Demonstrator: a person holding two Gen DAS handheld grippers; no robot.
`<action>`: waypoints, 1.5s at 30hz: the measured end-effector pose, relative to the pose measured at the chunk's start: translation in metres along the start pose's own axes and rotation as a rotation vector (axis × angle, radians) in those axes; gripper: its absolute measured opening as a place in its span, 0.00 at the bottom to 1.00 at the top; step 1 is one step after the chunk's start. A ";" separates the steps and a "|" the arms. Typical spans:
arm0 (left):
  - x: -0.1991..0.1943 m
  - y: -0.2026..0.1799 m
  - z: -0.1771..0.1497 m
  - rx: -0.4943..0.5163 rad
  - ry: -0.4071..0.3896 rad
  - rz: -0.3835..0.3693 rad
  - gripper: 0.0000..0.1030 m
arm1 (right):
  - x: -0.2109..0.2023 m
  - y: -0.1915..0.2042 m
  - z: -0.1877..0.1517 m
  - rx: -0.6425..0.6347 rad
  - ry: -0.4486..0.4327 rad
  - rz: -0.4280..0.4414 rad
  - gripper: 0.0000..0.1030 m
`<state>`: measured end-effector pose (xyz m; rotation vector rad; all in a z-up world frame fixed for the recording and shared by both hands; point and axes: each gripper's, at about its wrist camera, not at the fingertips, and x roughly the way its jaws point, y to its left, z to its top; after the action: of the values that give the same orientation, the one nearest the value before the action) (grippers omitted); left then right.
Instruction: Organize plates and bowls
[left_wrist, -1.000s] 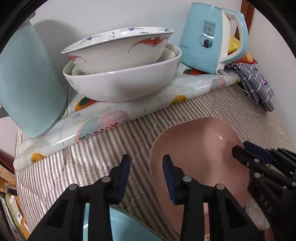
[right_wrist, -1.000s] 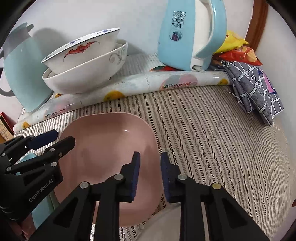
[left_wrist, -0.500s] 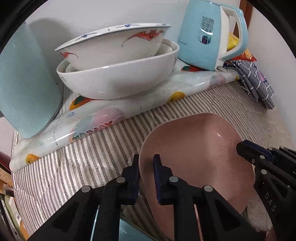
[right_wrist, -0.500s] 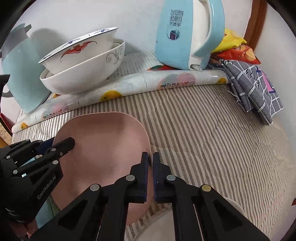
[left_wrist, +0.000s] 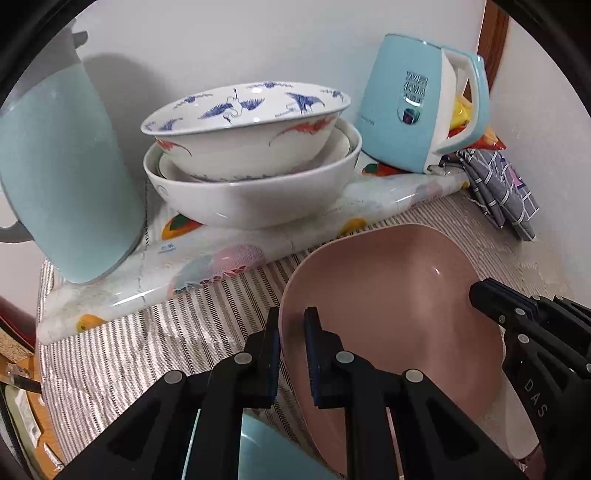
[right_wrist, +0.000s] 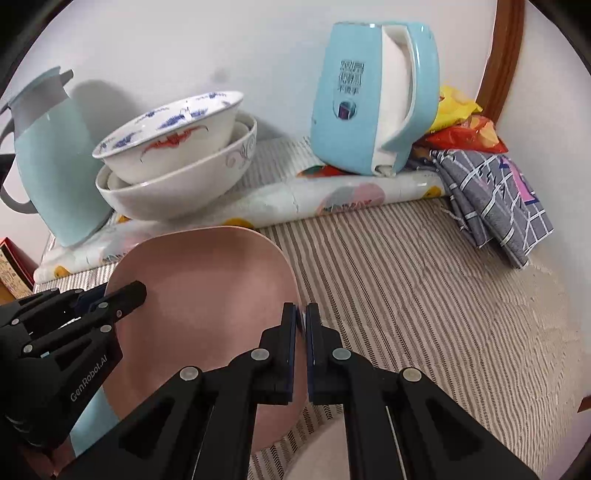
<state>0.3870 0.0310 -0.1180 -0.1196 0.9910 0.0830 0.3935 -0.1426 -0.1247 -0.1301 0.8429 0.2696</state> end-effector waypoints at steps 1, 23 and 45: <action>-0.002 0.000 0.000 0.000 -0.004 -0.001 0.12 | -0.003 0.000 0.000 0.004 -0.006 0.000 0.05; -0.063 0.030 -0.048 -0.059 -0.035 0.036 0.12 | -0.056 0.042 -0.031 -0.033 -0.052 0.021 0.06; -0.075 0.074 -0.081 -0.129 -0.021 0.047 0.12 | -0.065 0.094 -0.050 -0.083 -0.042 0.040 0.06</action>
<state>0.2701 0.0923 -0.1039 -0.2133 0.9672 0.1906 0.2900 -0.0757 -0.1093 -0.1845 0.7939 0.3440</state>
